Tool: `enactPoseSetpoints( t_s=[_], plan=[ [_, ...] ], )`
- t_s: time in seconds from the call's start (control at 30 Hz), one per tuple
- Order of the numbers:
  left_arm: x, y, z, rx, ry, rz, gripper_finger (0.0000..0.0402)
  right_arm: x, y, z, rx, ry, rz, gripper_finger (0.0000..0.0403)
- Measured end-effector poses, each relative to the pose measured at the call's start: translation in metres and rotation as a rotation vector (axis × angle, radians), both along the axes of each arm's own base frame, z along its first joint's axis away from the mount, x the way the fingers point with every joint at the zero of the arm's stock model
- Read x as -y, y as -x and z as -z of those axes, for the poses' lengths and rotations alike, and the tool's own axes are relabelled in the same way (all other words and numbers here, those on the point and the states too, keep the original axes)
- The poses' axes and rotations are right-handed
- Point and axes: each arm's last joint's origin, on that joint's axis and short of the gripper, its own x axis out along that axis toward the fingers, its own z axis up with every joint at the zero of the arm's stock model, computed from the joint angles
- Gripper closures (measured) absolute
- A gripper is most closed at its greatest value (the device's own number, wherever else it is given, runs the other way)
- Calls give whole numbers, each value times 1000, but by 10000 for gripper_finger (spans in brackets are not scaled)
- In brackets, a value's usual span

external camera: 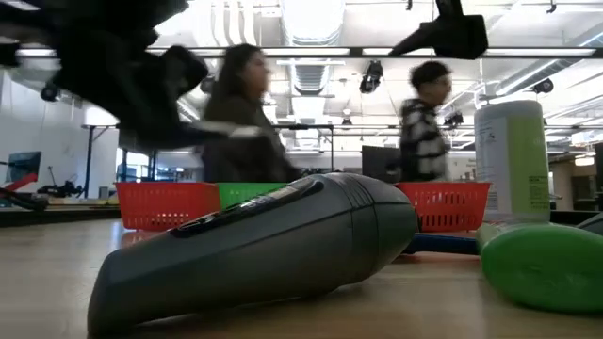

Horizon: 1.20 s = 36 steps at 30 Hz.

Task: Pick & Place Travel size toiletries
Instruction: Put the bottom blue shaving cream into the black bin

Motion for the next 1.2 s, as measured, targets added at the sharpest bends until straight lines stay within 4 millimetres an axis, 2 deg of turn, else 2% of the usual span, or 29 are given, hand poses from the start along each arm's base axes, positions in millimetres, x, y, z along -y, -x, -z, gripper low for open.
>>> enactPoseSetpoints(
  t_s=[0.17,0.37,0.57,0.77,1.03,1.2],
  plan=[
    [-23,3,-32,182,5,-185,264,2,-3,-1,33,-12,12,39],
    [-33,-3,-59,343,1,-274,263,9,-7,-4,72,-18,44,39],
    [-32,-18,-68,386,-56,-284,263,14,-10,-6,100,-10,58,39],
    [-32,-30,-62,369,-83,-278,263,15,-10,-7,106,-2,55,44],
    [-31,-37,-77,418,-92,-262,263,20,-11,-7,104,2,75,111],
    [-32,-38,-77,417,-96,-262,263,24,-12,-7,104,6,86,151]
  ],
)
